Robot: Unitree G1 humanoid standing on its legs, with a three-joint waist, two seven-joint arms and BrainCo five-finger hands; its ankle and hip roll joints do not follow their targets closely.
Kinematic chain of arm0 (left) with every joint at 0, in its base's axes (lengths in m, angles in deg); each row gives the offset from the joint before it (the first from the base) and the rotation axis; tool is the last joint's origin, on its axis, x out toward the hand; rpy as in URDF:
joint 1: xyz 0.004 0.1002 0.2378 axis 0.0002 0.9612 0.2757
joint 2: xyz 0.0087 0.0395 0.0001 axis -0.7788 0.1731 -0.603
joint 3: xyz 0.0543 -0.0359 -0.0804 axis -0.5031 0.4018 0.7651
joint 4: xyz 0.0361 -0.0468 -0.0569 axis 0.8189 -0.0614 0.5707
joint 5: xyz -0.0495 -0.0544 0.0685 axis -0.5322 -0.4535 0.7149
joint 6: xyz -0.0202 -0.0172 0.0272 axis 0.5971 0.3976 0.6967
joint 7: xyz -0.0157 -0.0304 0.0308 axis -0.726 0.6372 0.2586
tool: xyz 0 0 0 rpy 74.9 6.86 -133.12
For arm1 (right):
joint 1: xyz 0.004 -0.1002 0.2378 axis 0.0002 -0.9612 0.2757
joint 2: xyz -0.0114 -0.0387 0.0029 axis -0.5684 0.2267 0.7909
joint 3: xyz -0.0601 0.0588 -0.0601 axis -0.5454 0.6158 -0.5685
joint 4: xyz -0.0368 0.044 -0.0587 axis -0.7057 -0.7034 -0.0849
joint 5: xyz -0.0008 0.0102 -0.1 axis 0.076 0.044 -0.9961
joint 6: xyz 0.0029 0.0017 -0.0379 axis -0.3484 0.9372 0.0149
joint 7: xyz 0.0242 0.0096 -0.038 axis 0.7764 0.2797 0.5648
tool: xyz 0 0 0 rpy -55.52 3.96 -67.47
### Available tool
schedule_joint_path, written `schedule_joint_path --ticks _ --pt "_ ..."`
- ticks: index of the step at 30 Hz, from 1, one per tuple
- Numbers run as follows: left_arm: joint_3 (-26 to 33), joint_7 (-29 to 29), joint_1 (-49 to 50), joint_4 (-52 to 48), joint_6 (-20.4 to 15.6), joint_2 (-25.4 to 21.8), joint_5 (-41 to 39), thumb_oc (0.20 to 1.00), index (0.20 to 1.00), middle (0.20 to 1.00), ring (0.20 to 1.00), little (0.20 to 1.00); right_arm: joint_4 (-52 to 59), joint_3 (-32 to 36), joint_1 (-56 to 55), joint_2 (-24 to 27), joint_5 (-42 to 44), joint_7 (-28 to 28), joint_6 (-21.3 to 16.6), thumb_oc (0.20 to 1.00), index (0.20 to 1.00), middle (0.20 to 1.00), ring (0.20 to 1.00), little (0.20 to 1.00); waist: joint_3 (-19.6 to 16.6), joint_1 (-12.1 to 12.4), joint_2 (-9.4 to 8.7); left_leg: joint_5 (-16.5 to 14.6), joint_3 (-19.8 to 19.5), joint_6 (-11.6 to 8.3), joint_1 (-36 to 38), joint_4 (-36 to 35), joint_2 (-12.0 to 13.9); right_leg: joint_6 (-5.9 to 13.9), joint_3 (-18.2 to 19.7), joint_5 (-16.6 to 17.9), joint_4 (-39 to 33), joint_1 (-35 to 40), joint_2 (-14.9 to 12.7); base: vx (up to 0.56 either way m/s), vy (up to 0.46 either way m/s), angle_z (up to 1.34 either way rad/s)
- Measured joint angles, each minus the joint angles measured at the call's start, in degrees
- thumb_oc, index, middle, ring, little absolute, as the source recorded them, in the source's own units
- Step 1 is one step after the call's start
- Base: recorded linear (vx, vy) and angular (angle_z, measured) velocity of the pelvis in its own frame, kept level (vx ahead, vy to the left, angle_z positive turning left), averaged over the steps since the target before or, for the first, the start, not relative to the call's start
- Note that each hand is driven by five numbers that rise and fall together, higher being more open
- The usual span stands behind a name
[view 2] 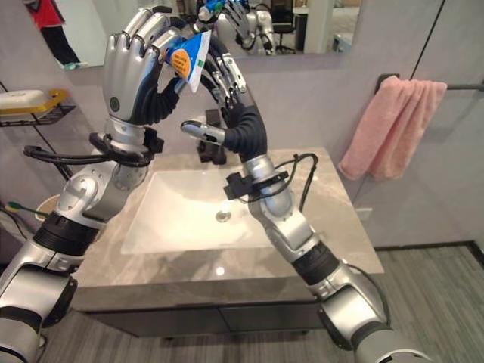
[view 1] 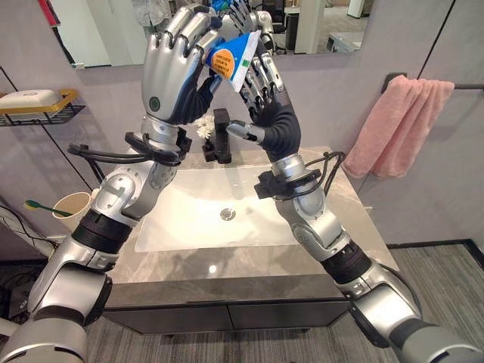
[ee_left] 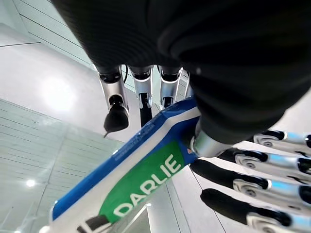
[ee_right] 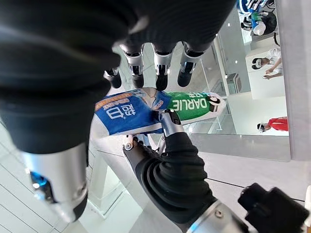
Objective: Put brush and paste in cup on sink, flatten towel.
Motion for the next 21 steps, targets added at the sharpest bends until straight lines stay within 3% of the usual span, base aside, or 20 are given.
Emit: schedule_joint_path --ticks 14,21 --pt "0.0 3.5 2.9 -0.1 4.5 0.0 0.6 0.200 0.200 0.200 0.200 0.200 0.1 -2.0 0.0 -6.7 11.7 -3.1 0.1 1.000 1.000 1.000 1.000 1.000 0.0 -0.1 -0.02 0.0 0.2 -0.01 0.0 0.0 0.1 -0.06 0.1 0.0 0.0 -0.2 0.1 0.00 0.000 0.00" --pt "-0.1 3.7 4.0 -0.1 6.1 0.5 1.0 0.200 0.200 0.200 0.200 0.200 0.3 -2.5 0.6 -8.4 13.0 -5.7 -0.1 1.000 1.000 1.000 1.000 1.000 -0.1 0.0 -0.20 0.0 0.3 -0.01 0.0 0.0 0.1 -0.06 0.2 0.0 0.0 -0.2 0.1 0.00 0.000 0.00"
